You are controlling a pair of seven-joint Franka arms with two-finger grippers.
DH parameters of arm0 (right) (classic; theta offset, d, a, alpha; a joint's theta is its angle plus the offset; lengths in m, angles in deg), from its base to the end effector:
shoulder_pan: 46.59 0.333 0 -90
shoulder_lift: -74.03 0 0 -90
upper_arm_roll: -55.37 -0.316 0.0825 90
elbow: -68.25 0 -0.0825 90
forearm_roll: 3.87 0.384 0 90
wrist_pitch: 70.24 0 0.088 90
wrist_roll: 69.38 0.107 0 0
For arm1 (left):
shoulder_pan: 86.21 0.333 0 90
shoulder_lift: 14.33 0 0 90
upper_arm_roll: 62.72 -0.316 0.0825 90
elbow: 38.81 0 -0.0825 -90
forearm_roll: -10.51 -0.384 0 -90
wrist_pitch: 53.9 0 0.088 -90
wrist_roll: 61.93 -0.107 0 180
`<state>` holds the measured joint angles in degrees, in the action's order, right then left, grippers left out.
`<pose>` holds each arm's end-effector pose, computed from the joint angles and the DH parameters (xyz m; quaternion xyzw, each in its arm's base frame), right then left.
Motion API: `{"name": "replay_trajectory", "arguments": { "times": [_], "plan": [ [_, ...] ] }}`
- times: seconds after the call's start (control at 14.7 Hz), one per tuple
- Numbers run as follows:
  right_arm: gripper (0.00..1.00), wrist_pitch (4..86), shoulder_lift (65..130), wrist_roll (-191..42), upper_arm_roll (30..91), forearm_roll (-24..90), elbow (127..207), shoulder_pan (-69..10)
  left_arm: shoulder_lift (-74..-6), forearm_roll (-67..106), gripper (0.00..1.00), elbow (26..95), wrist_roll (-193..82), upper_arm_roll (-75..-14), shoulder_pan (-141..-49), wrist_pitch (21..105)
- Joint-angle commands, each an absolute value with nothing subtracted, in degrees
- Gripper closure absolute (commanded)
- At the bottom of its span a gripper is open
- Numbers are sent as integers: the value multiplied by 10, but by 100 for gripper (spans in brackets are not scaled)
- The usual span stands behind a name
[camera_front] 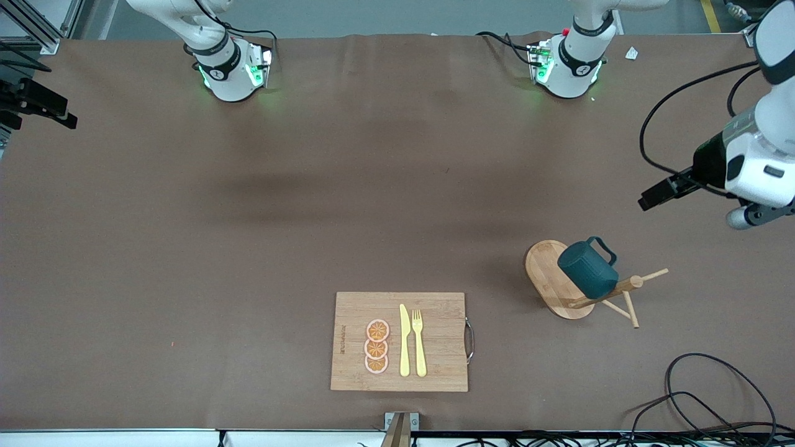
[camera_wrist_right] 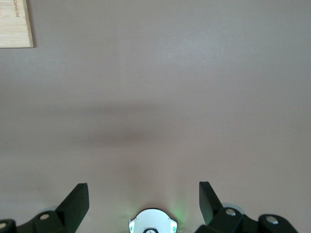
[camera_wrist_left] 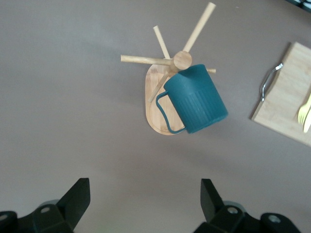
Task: Transfer cup from left to right arm and place
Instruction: 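Reach the left gripper to the teal mug on the wooden stand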
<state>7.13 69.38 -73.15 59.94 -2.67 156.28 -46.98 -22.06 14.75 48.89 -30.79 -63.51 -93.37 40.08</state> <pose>0.5031 -0.0431 0.6651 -0.9985 0.0083 0.0514 0.0175 0.5950 -0.0744 0.5719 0.9754 0.2172 -0.0235 0.0300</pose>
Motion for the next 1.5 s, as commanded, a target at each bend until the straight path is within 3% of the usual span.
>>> {"name": "replay_trajectory", "arguments": {
  "times": [0.0, 0.82, 1.43],
  "plan": [
    [0, 72, 693, -726, 596, -26, 1561, -476, -264, 189, 0, 462, -241, -637, -934, 403],
    [0, 71, 693, -726, 597, -26, 1561, -476, -396, 255, 0, 452, -172, -639, -924, 514],
    [0, 71, 693, -726, 597, -26, 1561, -477, -430, 308, 0, 451, -117, -640, -925, 554]
  ]
}}
